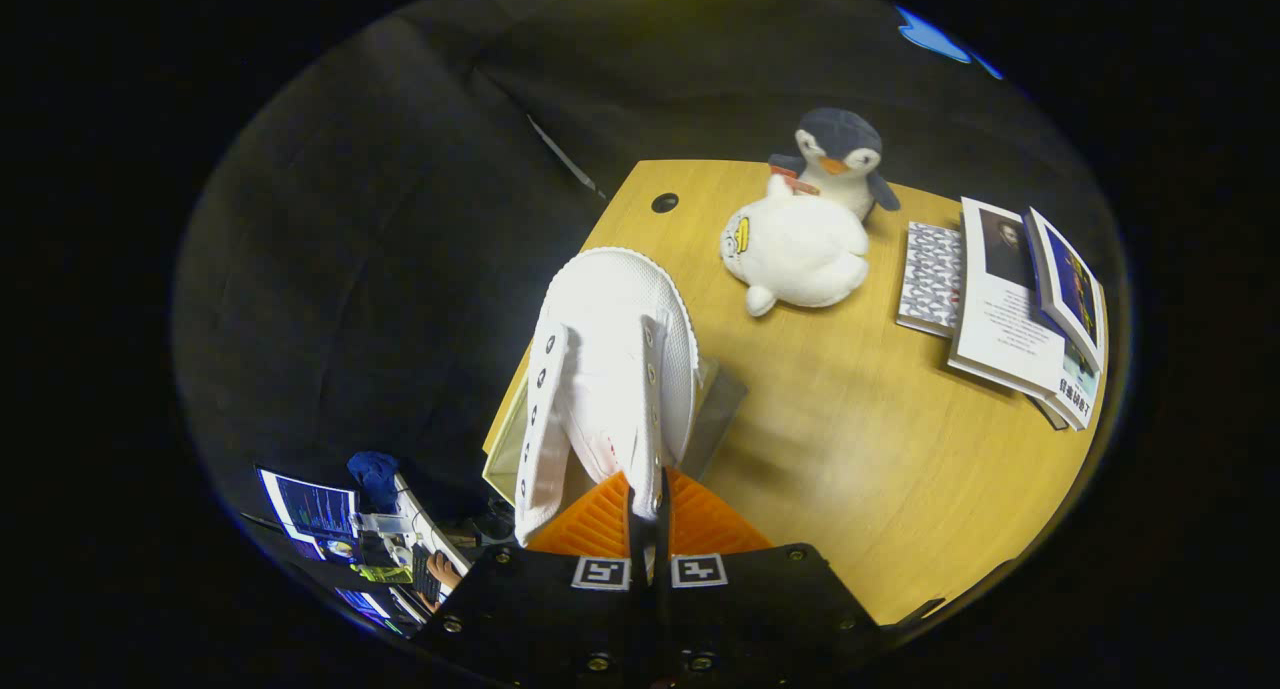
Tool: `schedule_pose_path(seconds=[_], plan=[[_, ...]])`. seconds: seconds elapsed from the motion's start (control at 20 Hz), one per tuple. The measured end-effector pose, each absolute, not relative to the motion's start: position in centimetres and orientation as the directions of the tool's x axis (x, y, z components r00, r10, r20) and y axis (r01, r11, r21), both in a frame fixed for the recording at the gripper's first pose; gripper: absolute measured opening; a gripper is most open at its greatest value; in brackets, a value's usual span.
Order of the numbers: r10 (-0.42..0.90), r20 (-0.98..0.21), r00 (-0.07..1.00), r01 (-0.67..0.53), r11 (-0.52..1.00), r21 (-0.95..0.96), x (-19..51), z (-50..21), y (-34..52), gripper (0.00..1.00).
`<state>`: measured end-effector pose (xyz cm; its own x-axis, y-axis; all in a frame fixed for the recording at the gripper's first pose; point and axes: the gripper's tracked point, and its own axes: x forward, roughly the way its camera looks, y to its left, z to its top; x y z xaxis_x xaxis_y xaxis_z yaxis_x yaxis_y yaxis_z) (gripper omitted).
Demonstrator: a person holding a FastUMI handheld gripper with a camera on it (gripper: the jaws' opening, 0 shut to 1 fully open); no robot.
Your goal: Open the storage box then place both shoes into the box .Put the left shoe in first, then the right shoe, with the right side of both shoes facing outward in a uniform manner.
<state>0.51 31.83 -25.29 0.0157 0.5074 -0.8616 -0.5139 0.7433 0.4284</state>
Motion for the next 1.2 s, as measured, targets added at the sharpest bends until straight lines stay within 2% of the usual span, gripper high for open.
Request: schedule_pose_path(seconds=[0.4, 0.75, 1.2], plan=[[0.424, -0.906, -0.013, -0.579, 0.735, 0.352, -1.8, -30.1, 38.9, 0.01], [0.278, -0.96, 0.04, -0.602, 0.774, 0.199, -1.6, -35.1, 39.4, 0.01], [0.287, -0.955, 0.07, -0.595, 0.781, 0.191, -2.4, -35.3, 39.9, 0.02]])
